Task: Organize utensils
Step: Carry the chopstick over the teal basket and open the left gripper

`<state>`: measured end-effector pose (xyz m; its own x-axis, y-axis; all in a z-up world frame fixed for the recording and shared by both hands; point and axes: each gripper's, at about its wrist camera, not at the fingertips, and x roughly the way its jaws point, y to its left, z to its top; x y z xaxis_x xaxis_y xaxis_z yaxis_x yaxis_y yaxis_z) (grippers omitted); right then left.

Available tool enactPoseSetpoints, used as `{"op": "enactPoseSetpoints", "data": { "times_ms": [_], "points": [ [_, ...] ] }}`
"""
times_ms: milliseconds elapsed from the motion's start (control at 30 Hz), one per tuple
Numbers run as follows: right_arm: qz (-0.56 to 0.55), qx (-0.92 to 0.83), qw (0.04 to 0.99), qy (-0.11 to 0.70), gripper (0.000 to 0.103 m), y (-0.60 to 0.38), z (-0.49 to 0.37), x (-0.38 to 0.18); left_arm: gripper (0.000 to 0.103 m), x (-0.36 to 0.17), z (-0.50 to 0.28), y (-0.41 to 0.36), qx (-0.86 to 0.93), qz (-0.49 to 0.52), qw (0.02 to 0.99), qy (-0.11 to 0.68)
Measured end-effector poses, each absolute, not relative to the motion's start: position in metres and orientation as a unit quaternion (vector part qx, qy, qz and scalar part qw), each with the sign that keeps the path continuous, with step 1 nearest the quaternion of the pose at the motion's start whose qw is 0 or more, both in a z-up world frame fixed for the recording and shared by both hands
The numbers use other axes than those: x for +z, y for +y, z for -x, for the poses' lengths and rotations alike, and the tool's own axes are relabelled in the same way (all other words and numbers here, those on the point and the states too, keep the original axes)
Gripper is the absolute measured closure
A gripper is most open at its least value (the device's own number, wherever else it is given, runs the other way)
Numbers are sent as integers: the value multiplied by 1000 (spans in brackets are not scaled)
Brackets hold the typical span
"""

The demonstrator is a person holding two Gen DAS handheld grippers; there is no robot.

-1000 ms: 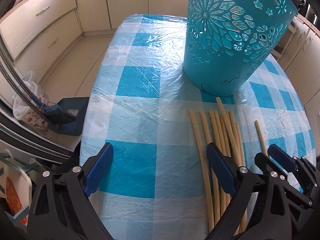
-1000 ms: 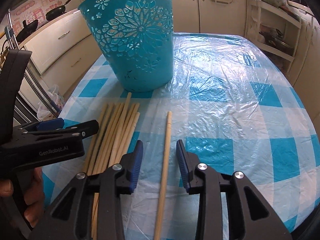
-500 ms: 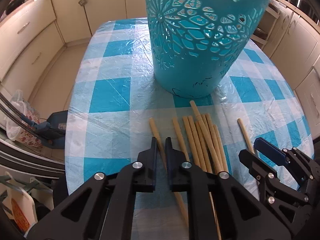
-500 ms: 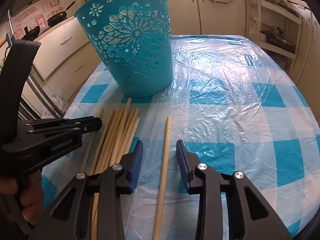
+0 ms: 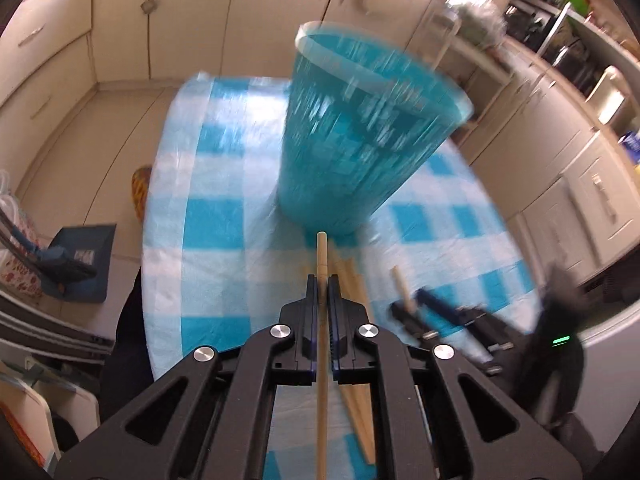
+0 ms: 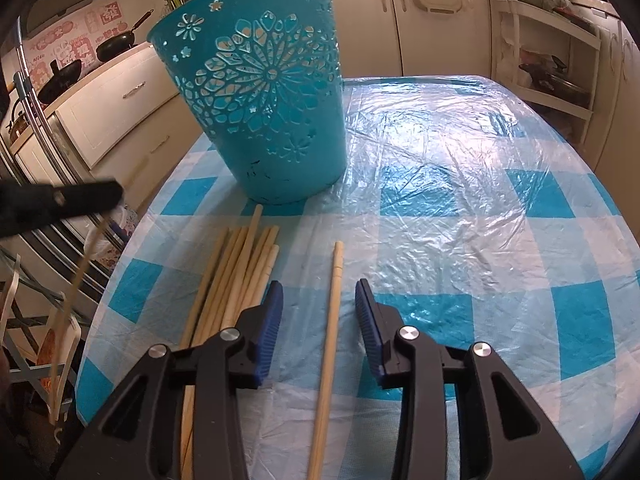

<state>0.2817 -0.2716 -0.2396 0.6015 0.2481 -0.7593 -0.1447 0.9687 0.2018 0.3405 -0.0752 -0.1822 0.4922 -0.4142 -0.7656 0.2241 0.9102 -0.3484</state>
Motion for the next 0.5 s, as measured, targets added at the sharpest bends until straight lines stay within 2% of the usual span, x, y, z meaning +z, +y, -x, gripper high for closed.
{"op": "enactPoseSetpoints", "data": {
  "times_ms": [233,400,500],
  "points": [
    [-62,111,893,432,64,-271,-281,-240,98,-60,-347,-66,-210,142,913,320],
    [-61,112,893,432,63,-271,-281,-240,98,-22,-381,-80,-149,153,950,226],
    [-59,113,893,431,62,-269,-281,-240,98,-20,-410,-86,-116,170,958,198]
  ]
}}
